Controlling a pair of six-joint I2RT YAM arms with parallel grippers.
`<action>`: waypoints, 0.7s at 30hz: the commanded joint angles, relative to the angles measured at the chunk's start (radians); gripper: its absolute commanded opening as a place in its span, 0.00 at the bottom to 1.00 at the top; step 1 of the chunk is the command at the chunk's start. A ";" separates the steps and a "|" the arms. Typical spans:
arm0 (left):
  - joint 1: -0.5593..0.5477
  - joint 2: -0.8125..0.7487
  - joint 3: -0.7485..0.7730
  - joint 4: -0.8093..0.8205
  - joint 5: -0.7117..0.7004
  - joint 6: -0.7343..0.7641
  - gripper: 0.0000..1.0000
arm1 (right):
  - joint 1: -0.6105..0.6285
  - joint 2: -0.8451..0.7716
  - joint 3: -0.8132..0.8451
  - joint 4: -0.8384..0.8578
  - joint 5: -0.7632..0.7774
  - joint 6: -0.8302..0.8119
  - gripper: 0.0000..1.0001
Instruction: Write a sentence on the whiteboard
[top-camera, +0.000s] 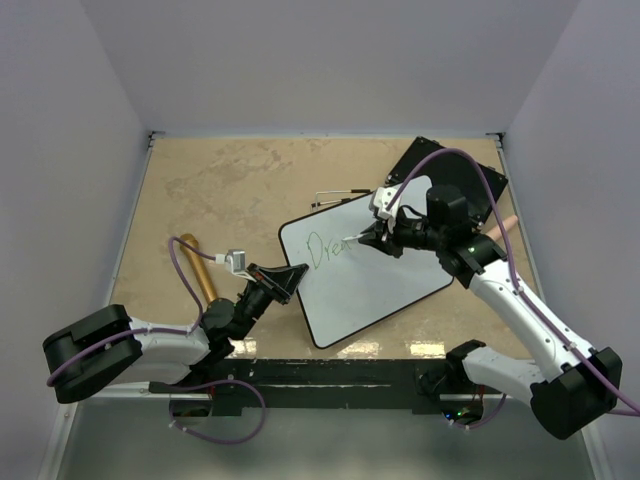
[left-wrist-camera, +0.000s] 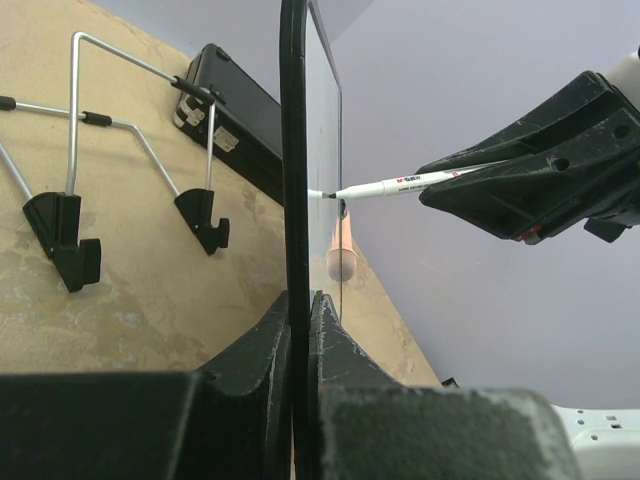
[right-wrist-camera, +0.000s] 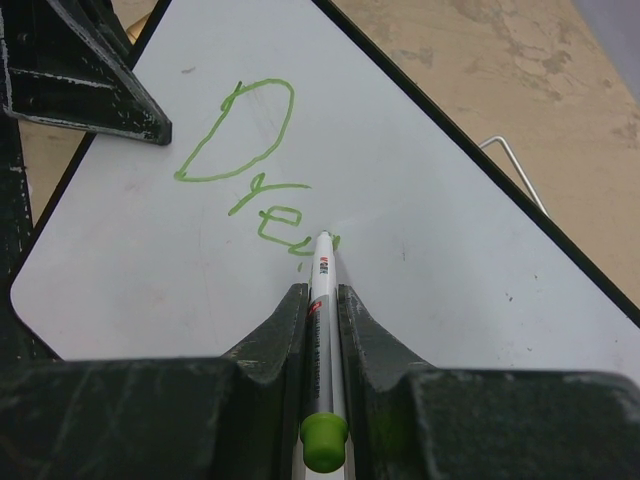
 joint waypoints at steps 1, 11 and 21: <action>-0.002 0.009 -0.043 0.043 0.012 0.127 0.00 | -0.004 0.017 0.030 0.008 -0.050 -0.024 0.00; -0.002 0.004 -0.044 0.043 0.010 0.127 0.00 | -0.004 0.014 0.021 -0.029 -0.025 -0.046 0.00; -0.002 -0.001 -0.044 0.037 0.009 0.128 0.00 | -0.002 -0.003 0.009 -0.055 -0.022 -0.057 0.00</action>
